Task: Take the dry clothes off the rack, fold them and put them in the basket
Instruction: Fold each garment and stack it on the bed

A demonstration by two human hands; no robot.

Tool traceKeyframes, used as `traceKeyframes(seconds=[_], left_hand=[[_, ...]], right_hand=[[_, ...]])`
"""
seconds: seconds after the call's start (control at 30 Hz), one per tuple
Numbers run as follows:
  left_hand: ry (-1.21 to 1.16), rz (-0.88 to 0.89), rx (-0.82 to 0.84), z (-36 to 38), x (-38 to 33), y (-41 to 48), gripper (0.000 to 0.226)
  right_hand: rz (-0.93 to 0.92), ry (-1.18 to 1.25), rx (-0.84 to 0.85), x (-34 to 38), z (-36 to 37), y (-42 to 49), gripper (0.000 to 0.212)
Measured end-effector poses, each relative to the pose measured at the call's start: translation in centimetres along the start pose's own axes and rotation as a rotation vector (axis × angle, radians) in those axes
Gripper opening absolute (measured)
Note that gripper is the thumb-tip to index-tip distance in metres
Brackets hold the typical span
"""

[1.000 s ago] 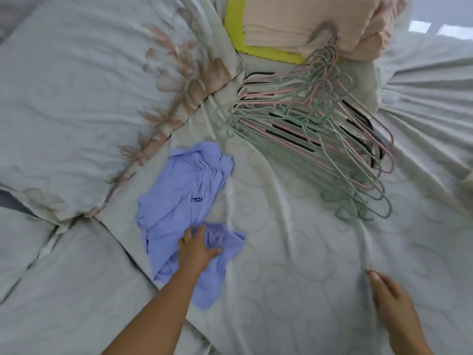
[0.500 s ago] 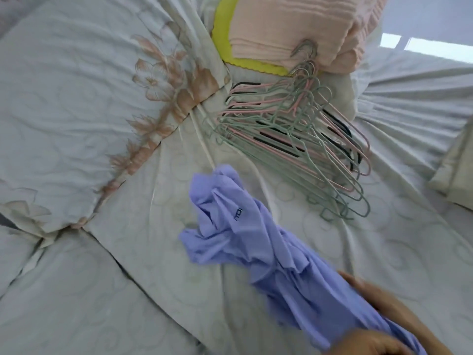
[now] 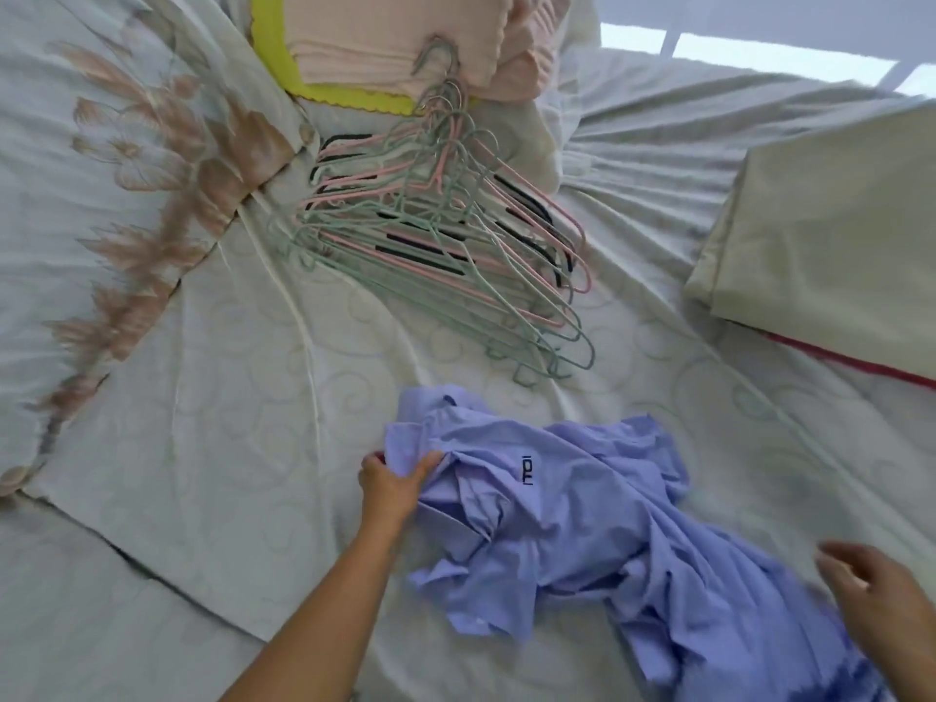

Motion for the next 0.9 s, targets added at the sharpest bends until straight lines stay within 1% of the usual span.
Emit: traceKeyframes(seconds=[0.03,0.07,0.1,0.13,0.17,0.23,0.27,0.3,0.33,0.37,0.4,0.43,0.47,0.5,0.57,0.6,0.63,0.67,0.7,0.73,0.77,0.8,0.83,0.87,0.9], left_hand=[[-0.155,-0.087,0.115,1.1,0.2,-0.7,0.077],[-0.275,-0.145,0.204,2.2,0.4,-1.4,0.065],[-0.366,-0.168,0.245,3.1,0.3,-1.9,0.061],[-0.421,-0.170,0.266,3.6,-0.1,-2.3,0.060],[-0.475,-0.152,0.285,3.8,-0.9,-2.6,0.057],[-0.596,-0.118,0.374,3.9,-2.6,-3.0,0.040],[-0.637,-0.114,0.445,3.9,-3.6,-3.5,0.032],[-0.628,-0.099,0.494,3.7,-4.2,-3.8,0.032],[-0.547,-0.035,0.513,3.2,-4.8,-3.8,0.036],[-0.406,0.073,0.498,2.4,-5.7,-3.7,0.039],[-0.247,0.194,0.469,1.7,-6.8,-3.6,0.040],[-0.141,0.295,0.448,1.2,-7.9,-3.5,0.042],[-0.096,0.350,0.463,1.2,-8.9,-3.6,0.049],[-0.128,0.328,0.534,1.8,-9.6,-4.0,0.058],[-0.104,0.248,0.821,4.4,-10.0,-5.8,0.076],[0.005,0.268,0.961,5.9,-9.7,-7.1,0.080],[0.093,0.298,1.071,7.1,-9.0,-8.2,0.077],[0.113,0.288,1.126,7.8,-8.2,-8.8,0.067],[0.051,0.200,1.112,7.9,-7.6,-8.7,0.055],[-0.047,0.131,1.065,7.7,-7.5,-8.3,0.043],[-0.083,0.152,0.956,7.2,-7.5,-7.4,0.034],[-0.009,0.235,0.786,6.5,-7.5,-6.0,0.030],[0.150,0.357,0.608,5.8,-7.7,-4.5,0.033],[0.366,0.509,0.481,5.4,-8.3,-3.5,0.045],[0.590,0.675,0.416,5.6,-9.1,-3.0,0.062]], right_hand=[[-0.019,0.043,0.039,1.7,-0.6,0.4,0.044],[-0.060,0.053,0.054,5.6,-1.2,-0.1,0.026],[-0.144,0.132,0.112,9.2,0.4,-0.8,0.014],[-0.247,0.232,0.214,12.8,2.0,-1.5,0.019],[-0.335,0.280,0.347,16.3,3.6,-2.5,0.025],[-0.467,0.246,0.656,20.7,7.2,-5.3,0.025],[-0.497,0.254,0.734,22.1,8.2,-6.8,0.025],[-0.472,0.332,0.745,22.7,8.9,-7.6,0.021],[-0.412,0.461,0.710,23.2,8.6,-7.8,0.013],[-0.338,0.616,0.660,23.2,8.3,-7.4,0.006],[-0.262,0.721,0.572,23.2,7.5,-6.7,0.002],[-0.234,0.774,0.486,23.1,6.8,-5.6,0.004],[-0.220,0.793,0.457,23.3,6.0,-4.7,0.007],[-0.208,0.813,0.492,23.6,5.7,-3.9,0.014],[-0.118,0.885,0.668,24.1,6.3,-3.0,0.032],[-0.058,0.888,0.716,23.8,6.6,-2.8,0.034],[0.003,0.891,0.721,22.9,6.9,-2.4,0.029],[0.075,0.907,0.687,21.5,7.0,-2.1,0.019],[0.160,0.953,0.640,19.9,7.0,-1.9,0.016],[0.228,1.016,0.609,18.3,6.9,-1.7,0.024],[0.270,1.050,0.595,16.9,6.6,-1.6,0.042],[0.305,1.051,0.609,15.9,6.4,-1.7,0.059],[0.305,1.045,0.639,15.3,6.3,-2.0,0.068],[0.282,1.046,0.700,15.3,6.1,-2.3,0.072],[0.265,1.052,0.762,15.6,5.8,-2.5,0.071]])
Point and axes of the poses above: each hand's wrist, its own y-axis towards the middle knuckle, its own z-axis out of the palm, x = y × z, the point moved 5 cm from there along y, towards the middle knuckle, and after that the axes turned 4 degrees about -y, right-handed, at the moved point
